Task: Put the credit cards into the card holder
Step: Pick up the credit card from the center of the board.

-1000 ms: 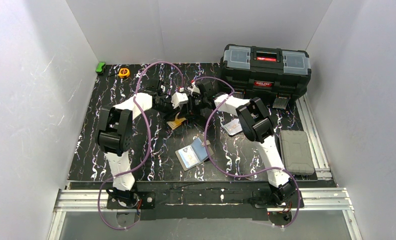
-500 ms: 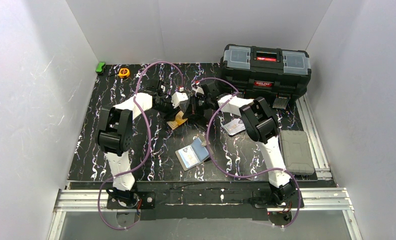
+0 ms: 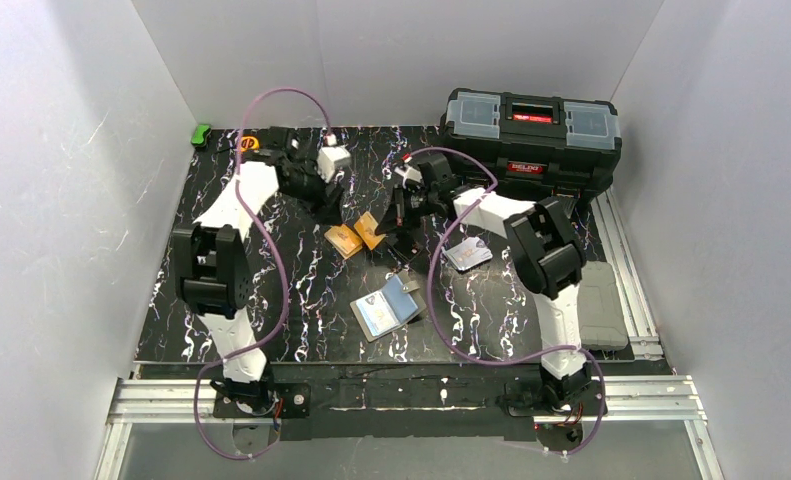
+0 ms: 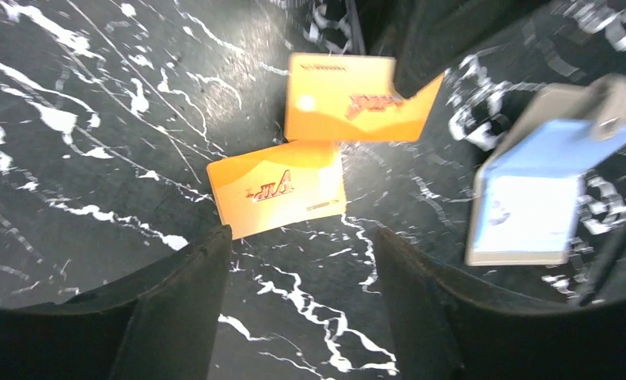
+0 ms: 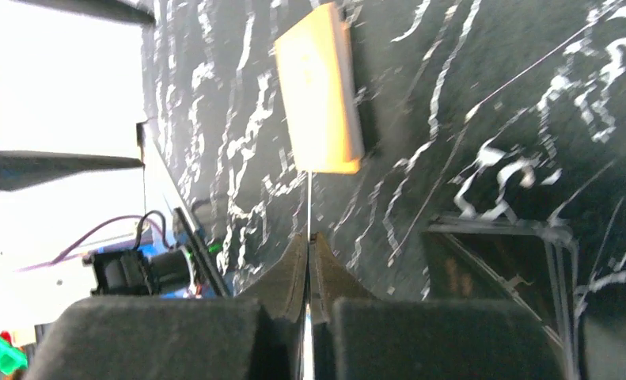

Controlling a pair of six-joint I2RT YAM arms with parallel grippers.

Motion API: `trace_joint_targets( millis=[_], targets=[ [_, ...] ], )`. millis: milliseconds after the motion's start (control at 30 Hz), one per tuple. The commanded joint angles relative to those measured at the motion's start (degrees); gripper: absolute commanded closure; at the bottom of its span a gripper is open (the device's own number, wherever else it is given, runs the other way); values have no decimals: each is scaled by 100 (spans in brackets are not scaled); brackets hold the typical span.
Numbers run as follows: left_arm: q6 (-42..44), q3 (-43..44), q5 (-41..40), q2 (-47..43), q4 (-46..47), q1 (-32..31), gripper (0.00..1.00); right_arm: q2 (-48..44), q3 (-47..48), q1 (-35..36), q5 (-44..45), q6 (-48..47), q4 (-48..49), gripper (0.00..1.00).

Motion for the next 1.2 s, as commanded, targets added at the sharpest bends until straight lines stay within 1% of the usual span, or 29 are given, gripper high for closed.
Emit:
trace_joint_targets(
  millis=[0, 33, 67, 100, 233, 267, 433, 567, 633, 800, 900, 967, 1000, 1167],
  targets=[
    [-584, 621, 1438, -633, -1030, 344, 27, -1069, -348, -50, -626, -337, 476, 99],
    [-639, 683, 1628, -658, -1110, 383, 17, -1213, -392, -46, -759, -369, 486, 99],
    [-653, 751, 1827, -689, -1212, 406, 5, -1373, -433, -46, -885, -395, 483, 99],
    [-689, 800, 2046, -729, -1298, 413, 2, -1505, -462, -34, -982, -434, 467, 99],
    [-1041, 826, 2589, -971, -1383, 411, 2, -2131, -584, 96, -1273, -687, 199, 99],
    [-1208, 764, 2723, -1106, -1351, 413, 2, -2414, -632, 203, -1299, -871, -68, 99],
    [-1866, 492, 3217, -1579, -1041, 413, 2, -3071, -678, 618, -1144, -1350, -778, 99],
    [-2356, 234, 3851, -1932, -839, 413, 2, -3361, -676, 837, -1015, -1491, -1071, 99],
    [-2536, 101, 4184, -2077, -803, 413, 5, -3498, -687, 888, -975, -1502, -1122, 99],
    [-2756, -92, 4769, -2374, -914, 413, 20, -3753, -732, 904, -884, -1498, -1156, 99],
    [-2797, -178, 4929, -2534, -983, 413, 28, -3852, -733, 912, -858, -1489, -1141, 99],
    [-2810, -239, 4939, -2641, -996, 405, 37, -3916, -715, 906, -842, -1462, -1104, 99],
    [-2817, -275, 4919, -2688, -994, 400, 40, -3930, -705, 912, -843, -1447, -1083, 99],
    [-2845, -417, 4799, -2853, -999, 340, 44, -3958, -649, 909, -821, -1348, -977, 99]
  ],
)
